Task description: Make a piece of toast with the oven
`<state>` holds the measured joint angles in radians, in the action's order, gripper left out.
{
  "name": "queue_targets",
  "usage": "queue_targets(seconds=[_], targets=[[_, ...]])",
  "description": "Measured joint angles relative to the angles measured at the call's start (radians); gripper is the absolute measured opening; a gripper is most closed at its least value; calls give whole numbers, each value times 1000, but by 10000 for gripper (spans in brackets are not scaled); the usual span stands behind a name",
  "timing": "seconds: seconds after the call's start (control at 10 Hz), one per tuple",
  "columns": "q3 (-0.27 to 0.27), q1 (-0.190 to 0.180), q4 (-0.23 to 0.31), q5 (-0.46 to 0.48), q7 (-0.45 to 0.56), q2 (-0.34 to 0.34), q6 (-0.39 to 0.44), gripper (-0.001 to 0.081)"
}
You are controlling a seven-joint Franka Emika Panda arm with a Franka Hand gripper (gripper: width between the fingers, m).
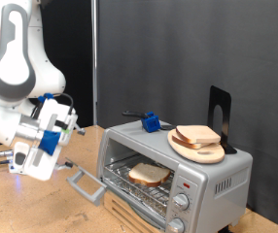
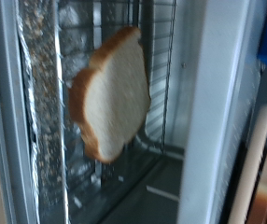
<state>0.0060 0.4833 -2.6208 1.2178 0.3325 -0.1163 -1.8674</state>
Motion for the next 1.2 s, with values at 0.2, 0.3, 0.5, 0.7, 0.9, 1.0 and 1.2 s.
queue_targets(seconds=[0.2,0.3,0.5,0.7,0.9,1.0,1.2], targets=[[43,-17,-12,43,-80,-74,-55,800],[66,-27,-13,62,-117,-104,-79,800],[111,-48,-9,78,-204,-156,-113,800],[143,-52,-4,18,-295,-204,-131,800],[151,-33,-38,-121,-320,-242,-195,800],[149,-5,-57,-197,-320,-244,-209,800],[148,41,-95,-289,-316,-232,-279,800]])
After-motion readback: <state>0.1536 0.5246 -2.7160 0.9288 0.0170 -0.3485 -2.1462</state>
